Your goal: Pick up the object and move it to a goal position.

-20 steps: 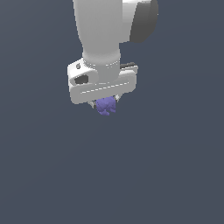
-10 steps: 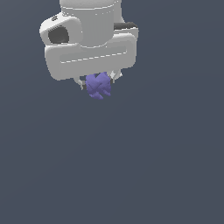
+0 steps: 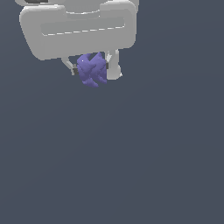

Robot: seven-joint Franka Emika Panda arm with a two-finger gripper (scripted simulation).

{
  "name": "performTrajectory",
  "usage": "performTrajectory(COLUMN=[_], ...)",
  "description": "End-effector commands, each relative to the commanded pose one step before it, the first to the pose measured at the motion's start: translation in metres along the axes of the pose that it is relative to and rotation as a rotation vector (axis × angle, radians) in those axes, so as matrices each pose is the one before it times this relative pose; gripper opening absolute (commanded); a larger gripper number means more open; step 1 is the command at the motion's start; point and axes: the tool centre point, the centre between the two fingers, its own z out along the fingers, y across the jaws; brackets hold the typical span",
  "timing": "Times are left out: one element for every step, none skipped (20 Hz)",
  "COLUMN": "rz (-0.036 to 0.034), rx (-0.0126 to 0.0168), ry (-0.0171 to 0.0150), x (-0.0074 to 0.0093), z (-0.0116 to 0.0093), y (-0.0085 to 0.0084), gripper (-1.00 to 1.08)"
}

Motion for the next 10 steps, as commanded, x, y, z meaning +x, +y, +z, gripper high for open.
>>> performTrajectory(rz=[-0.00018,0.00000,0.00000,0.00000,0.00000,0.00000,0.00000,0.00000,0.00000,0.00000], rx=[0.00021,0.00000,0.00000,0.00000,0.00000,0.00000,0.00000,0.00000,0.00000,0.00000], ry=[-0.00063,0.00000,0.00000,0.00000,0.00000,0.00000,0.00000,0.00000,0.00000,0.00000], x=[0.00079,0.00027,0.00024,0.00021,0.00018,0.00015,0.00012,0.00009,0.00005,0.00002], z=[-0.00690,-0.00198,-0.00171,-0.00145,-0.00120,-0.00097,-0.00074,-0.00053,-0.00031,-0.00010], y=[0.00155,0.00048,0.00042,0.00036,0.00030,0.00024,0.00019,0.00013,0.00008,0.00003], gripper=[-1.00,-1.00,-1.00,-1.00,-1.00,-1.00,-1.00,-1.00,-1.00,-1.00])
